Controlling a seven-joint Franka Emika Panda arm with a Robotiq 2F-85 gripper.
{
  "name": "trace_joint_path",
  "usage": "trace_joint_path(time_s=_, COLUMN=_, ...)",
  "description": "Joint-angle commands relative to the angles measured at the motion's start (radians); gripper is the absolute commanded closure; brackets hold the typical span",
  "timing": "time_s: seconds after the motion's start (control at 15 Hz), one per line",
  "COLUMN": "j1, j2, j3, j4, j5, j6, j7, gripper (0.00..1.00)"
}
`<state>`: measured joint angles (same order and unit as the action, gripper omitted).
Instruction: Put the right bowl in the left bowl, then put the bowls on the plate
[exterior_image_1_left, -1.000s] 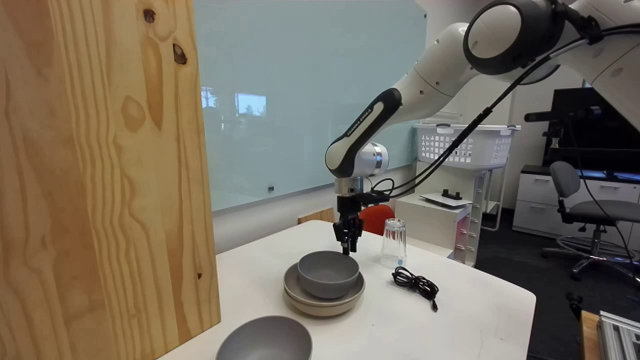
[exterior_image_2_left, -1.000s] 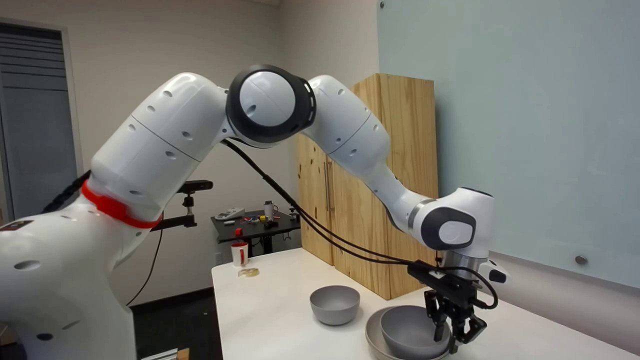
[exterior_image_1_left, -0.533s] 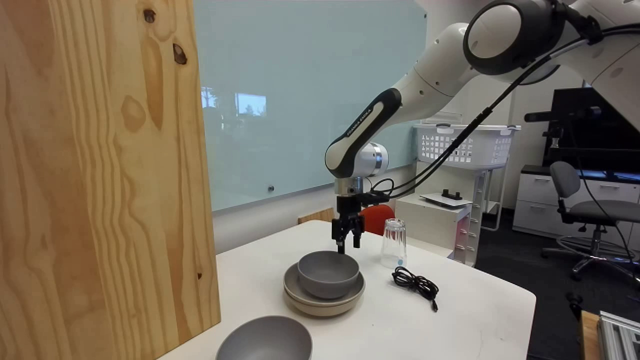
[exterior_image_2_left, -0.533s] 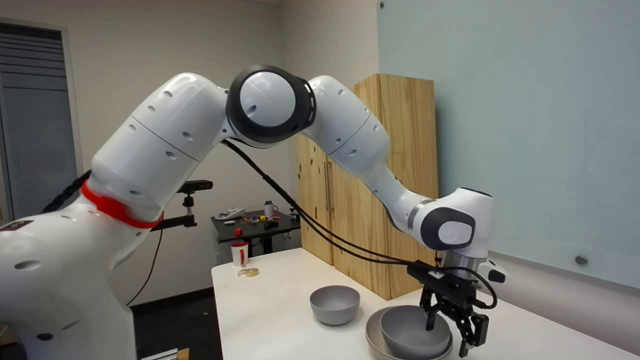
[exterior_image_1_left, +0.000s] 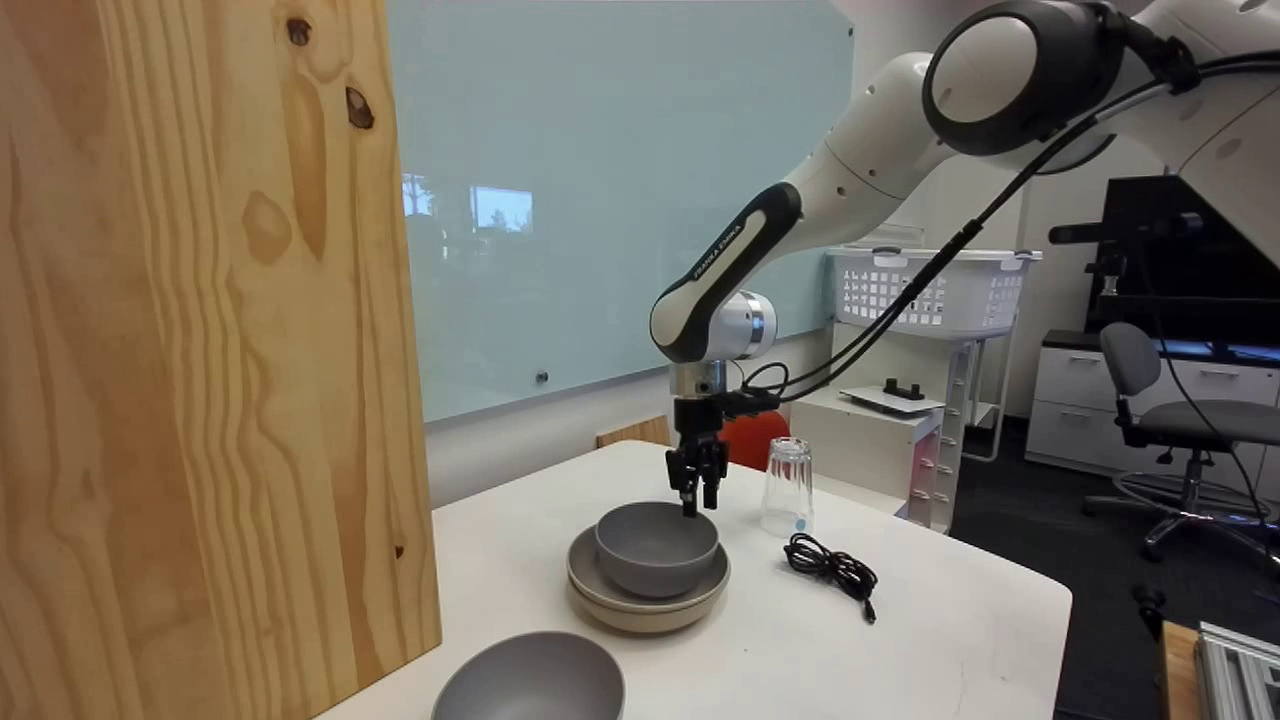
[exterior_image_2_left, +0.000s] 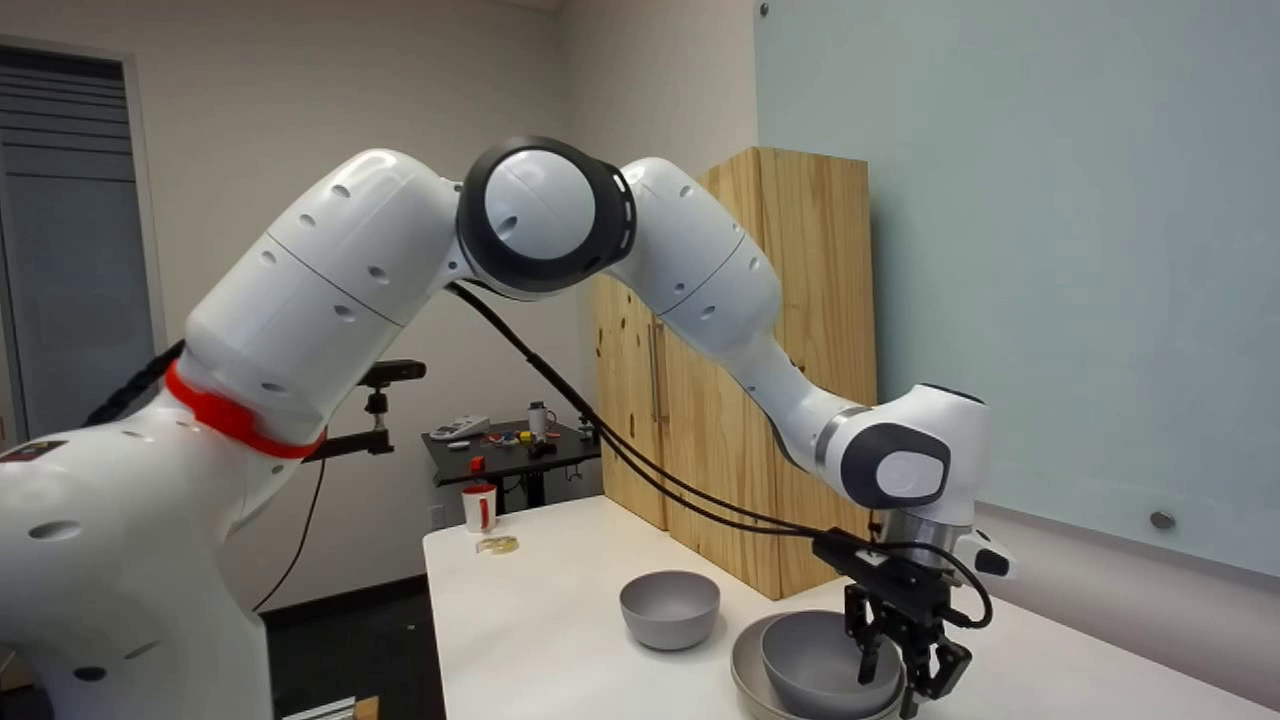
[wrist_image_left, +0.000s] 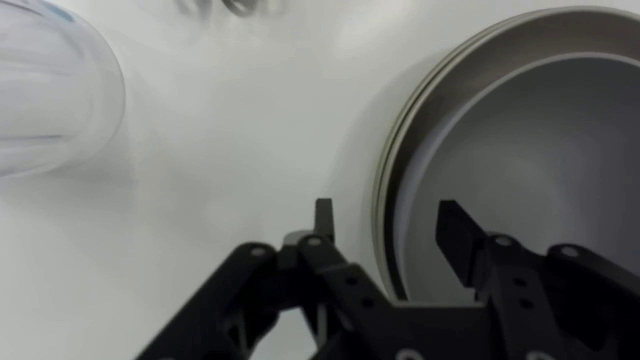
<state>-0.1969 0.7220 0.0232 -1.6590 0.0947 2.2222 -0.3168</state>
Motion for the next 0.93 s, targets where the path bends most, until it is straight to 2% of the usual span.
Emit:
trace_joint_path(time_s=0.0, j1=-0.006, j2=0.038, j3=0.005, j4=0.038, j5=0.002, j6=-0.012, j7=-0.011, gripper=0.74)
trace_joint_path(time_s=0.2, j1=0.000, j2=0.043, j3=0.000, j4=0.040, j5=-0.007, j6=-0.016, j7=-0.007, gripper=0.96)
trace_joint_path(time_s=0.27, j1=-0.001, j2=0.045, j3=0.001, j4=0.040, j5=-0.005, j6=-0.017, j7=-0.008, gripper=1.00)
trace_joint_path(time_s=0.87, j1=-0.022, j2=0.037, j3=0.020, j4=0.063, j5=0.055, j6=-0.021, j7=0.008, gripper=0.99)
